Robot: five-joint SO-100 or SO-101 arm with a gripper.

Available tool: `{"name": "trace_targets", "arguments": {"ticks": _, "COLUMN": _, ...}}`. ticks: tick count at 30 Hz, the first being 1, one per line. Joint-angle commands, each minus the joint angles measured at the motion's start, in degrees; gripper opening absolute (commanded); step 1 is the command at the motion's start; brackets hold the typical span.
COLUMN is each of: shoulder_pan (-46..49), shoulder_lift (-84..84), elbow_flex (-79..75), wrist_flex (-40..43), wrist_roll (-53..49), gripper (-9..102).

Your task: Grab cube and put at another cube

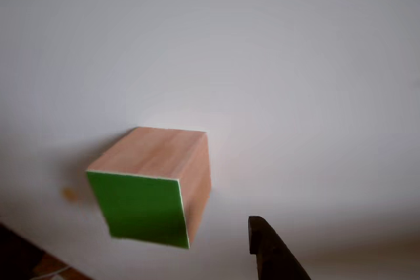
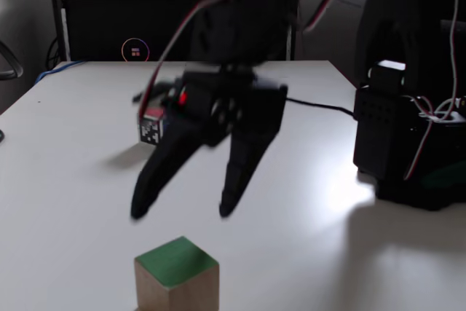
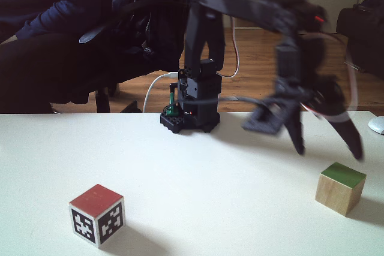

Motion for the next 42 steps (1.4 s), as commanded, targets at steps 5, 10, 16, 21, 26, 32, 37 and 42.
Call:
{"name": "trace_targets", "arguments": {"ticks": 5, "shoulder_pan": -2.1, "shoulder_lift": -12.4, "elbow_flex": -20.0, "wrist_flex": 7.2, "wrist_roll": 4.7, "gripper": 54}}
{"name": "trace_targets", "arguments": {"ticks": 10, "shoulder_pan": -2.7, "shoulder_lift": -18.5, "elbow_flex": -28.0, "wrist_flex": 10.5, "wrist_roll": 5.4, "gripper": 54}}
{"name": "trace_targets", "arguments": {"ticks": 16, "shoulder_pan": -2.1, "shoulder_lift": -24.5, "elbow_flex": -33.2, "wrist_flex": 12.4, "wrist_roll": 5.6, "gripper": 52}}
{"name": "trace_targets", "arguments": {"ticks": 21, "shoulder_pan": -1.2, "shoulder_lift": -28.2, "elbow_flex": -35.2, "wrist_flex": 12.7, "wrist_roll": 5.2, "gripper": 50}}
{"name": "trace_targets", "arguments": {"ticks": 26, "shoulder_pan": -0.7, "shoulder_lift": -31.6, "elbow_flex": -38.4, "wrist_flex": 14.4, "wrist_roll": 5.1, "gripper": 47}}
{"name": "trace_targets", "arguments": {"ticks": 32, "shoulder_pan": -0.7, "shoulder_lift": -33.0, "elbow_flex": -39.4, "wrist_flex": 14.4, "wrist_roll": 5.4, "gripper": 42}}
{"name": "trace_targets", "arguments": {"ticks": 37, "shoulder_pan": -0.8, "shoulder_lift": -33.0, "elbow_flex": -39.8, "wrist_flex": 14.4, "wrist_roll": 5.6, "gripper": 31}}
{"name": "trace_targets", "arguments": {"ticks": 42, "shoulder_pan": 0.4, "shoulder_lift": -30.1, "elbow_flex": -38.8, "wrist_flex": 14.9, "wrist_roll": 8.1, "gripper": 18}}
